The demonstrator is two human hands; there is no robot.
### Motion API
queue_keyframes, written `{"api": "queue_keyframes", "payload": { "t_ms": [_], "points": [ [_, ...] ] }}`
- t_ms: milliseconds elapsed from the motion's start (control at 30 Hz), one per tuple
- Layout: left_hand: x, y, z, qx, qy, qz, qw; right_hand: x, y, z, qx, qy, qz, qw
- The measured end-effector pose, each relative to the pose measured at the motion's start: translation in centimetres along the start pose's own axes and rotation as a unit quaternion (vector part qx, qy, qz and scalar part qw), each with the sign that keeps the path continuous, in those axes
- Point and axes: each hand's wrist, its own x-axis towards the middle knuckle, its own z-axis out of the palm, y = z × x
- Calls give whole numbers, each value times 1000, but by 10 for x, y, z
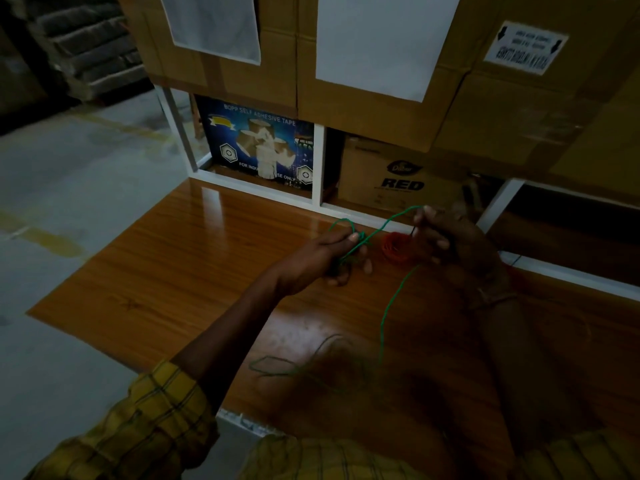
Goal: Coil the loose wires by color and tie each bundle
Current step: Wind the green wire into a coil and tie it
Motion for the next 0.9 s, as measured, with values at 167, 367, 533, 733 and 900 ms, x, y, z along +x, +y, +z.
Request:
{"api": "queue_keyframes", "payload": {
  "t_ms": [167,367,533,733,900],
  "points": [
    [-6,-1,7,-146,-69,23,987,29,21,-6,-112,111,18,987],
    [-6,15,10,-312,-36,61,947,9,69,22,-241,124,125,954],
    [5,20,4,-325,36,92,941,-17,88,56,-271,30,153,950],
    [19,6,3,-7,223,76,972,-42,46,75,-262,-126,167,942],
    [21,-2,0,183,184,68,963,-46,6,60,-292,-116,87,945]
  ]
}}
